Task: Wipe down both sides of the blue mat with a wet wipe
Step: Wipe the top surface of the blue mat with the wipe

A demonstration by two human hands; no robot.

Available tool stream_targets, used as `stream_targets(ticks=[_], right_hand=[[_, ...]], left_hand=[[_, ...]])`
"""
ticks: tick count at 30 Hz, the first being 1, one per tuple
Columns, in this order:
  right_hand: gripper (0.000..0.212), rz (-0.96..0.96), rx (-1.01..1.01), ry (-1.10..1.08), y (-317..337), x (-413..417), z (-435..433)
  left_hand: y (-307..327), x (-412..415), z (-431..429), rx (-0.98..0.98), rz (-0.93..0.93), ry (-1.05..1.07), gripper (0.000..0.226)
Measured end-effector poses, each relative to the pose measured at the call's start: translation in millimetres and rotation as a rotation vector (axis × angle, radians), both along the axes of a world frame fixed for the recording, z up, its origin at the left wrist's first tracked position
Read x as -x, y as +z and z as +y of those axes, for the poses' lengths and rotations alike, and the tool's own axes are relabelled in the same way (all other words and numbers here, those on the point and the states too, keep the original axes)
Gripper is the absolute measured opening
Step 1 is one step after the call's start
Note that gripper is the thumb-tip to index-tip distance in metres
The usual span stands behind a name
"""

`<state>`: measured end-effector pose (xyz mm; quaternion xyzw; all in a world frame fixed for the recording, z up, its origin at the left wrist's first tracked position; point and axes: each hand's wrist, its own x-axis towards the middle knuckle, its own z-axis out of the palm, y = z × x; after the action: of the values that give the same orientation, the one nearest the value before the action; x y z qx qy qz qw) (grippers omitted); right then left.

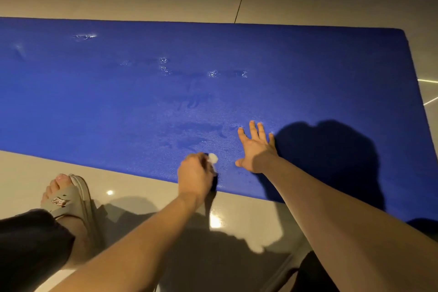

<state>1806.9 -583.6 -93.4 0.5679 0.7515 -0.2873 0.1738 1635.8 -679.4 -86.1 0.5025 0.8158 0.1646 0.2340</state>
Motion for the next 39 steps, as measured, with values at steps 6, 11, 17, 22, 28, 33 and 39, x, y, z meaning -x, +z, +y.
stream_targets(ticks=[6, 11, 17, 22, 28, 33, 39], right_hand=[[0.107, 0.005, -0.018, 0.008, 2, -2, -1], [0.107, 0.003, -0.009, -0.012, 2, -1, -2], [0.107, 0.019, -0.013, -0.029, 1, 1, -2], [0.106, 0.046, -0.036, -0.036, -1, -1, -3], [0.105, 0.045, -0.045, -0.033, 2, -2, -4], [0.107, 0.006, -0.019, -0.020, 3, 2, -1], [0.110, -0.059, 0.025, 0.034, 5, 4, 5]], left_hand=[[7, -16, -8, 0.010, 0.048, -0.466, 0.022], [12, 77, 26, 0.061, 0.170, -0.015, 0.014], [7, 64, 31, 0.061, 0.151, 0.167, 0.017], [7, 12, 20, 0.010, 0.074, -0.221, 0.016], [13, 93, 45, 0.071, 0.258, -0.302, 0.014], [8, 129, 38, 0.100, 0.279, 0.142, 0.025], [16, 21, 17, 0.049, 0.151, -0.154, 0.023]])
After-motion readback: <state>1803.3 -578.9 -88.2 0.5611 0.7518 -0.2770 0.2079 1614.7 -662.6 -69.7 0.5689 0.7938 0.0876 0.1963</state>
